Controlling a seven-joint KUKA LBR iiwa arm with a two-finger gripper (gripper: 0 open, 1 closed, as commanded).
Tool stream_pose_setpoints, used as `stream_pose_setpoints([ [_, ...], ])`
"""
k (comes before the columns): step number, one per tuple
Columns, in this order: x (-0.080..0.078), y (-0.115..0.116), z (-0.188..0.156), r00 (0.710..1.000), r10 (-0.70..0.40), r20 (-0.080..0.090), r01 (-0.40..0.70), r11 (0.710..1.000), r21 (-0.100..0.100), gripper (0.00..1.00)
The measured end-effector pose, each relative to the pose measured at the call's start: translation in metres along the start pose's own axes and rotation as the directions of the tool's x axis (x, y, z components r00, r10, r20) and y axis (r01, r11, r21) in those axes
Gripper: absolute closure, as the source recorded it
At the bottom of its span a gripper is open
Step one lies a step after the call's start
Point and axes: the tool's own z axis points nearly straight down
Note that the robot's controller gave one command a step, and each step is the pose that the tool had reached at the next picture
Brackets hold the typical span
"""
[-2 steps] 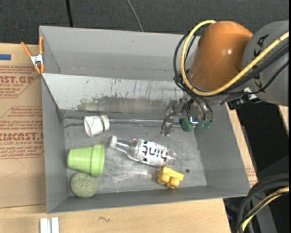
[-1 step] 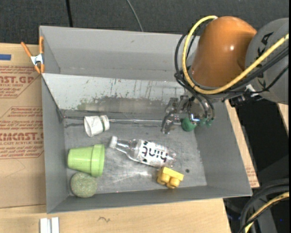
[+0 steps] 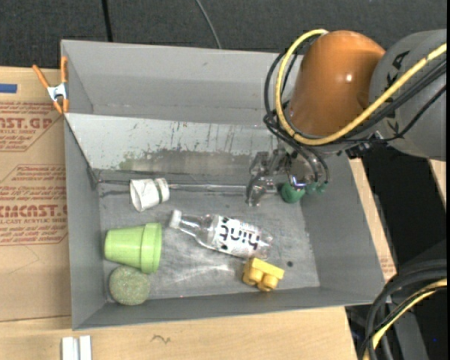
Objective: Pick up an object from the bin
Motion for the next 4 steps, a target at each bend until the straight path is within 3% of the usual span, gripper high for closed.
stream_pose_setpoints([
  [1,-0.001,-0.007,0.054,0.993,-0.12,0.001,0.12,0.993,0.0,1.0],
  [2,-0.009,0.024,0.159,0.996,0.091,-0.001,-0.091,0.996,0.003,1.0],
  [3,-0.009,0.024,0.159,0.996,0.092,-0.001,-0.092,0.996,0.003,1.0],
  [4,0.002,0.05,0.153,0.996,0.092,-0.002,-0.092,0.996,0.001,1.0],
])
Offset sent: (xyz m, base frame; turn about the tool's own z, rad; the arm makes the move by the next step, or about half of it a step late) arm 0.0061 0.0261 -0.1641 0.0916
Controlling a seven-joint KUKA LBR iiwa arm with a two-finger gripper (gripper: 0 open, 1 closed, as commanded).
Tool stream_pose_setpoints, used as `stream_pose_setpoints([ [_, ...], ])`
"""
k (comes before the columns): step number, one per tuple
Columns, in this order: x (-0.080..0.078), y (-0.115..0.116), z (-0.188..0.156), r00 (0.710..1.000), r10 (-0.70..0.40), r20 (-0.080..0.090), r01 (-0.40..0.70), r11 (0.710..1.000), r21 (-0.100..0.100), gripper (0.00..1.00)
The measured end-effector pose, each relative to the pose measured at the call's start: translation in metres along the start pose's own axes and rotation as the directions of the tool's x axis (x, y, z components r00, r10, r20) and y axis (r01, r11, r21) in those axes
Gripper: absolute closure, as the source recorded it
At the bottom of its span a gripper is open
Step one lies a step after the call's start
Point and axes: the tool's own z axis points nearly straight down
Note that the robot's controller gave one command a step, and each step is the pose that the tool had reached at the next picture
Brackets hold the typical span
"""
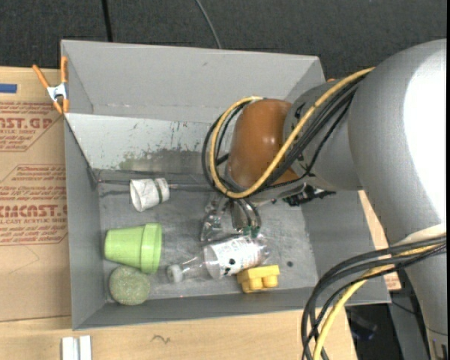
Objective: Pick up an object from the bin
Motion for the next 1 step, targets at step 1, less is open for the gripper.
stream_pose_setpoints([
  [1,0.0159,0.008,0.0002,0.999,0.034,-0.004,-0.034,0.999,-0.003,1.0],
])
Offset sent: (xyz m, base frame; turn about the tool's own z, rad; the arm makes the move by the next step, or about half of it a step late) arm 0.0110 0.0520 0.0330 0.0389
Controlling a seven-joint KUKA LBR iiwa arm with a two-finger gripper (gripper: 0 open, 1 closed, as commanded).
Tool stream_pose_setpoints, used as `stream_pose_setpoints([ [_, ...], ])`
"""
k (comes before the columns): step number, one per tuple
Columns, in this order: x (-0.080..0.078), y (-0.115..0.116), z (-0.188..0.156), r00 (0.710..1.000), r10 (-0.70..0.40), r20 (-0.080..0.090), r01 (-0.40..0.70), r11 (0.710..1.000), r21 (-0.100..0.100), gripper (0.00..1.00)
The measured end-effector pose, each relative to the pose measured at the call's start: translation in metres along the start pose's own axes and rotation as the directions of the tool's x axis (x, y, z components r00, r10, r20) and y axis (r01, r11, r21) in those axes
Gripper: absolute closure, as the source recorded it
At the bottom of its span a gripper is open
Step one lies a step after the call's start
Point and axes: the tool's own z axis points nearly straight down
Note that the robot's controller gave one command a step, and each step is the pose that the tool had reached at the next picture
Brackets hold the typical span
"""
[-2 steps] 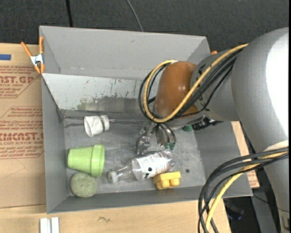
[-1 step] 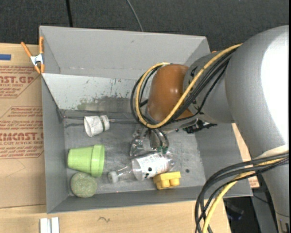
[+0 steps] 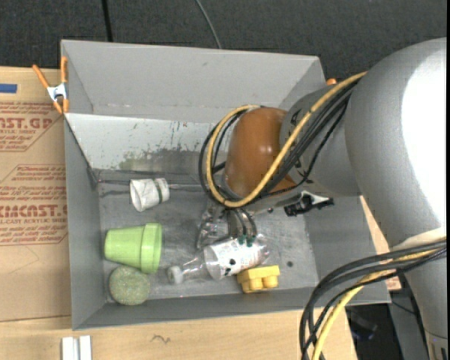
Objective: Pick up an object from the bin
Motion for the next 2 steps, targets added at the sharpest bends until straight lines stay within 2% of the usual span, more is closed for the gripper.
stream_pose_setpoints([
  [1,-0.008,0.021,-0.016,1.0,0.014,-0.005,-0.014,1.0,0.004,1.0],
  [2,-0.002,0.044,-0.061,1.0,0.022,-0.004,-0.022,1.0,0.002,1.0],
])
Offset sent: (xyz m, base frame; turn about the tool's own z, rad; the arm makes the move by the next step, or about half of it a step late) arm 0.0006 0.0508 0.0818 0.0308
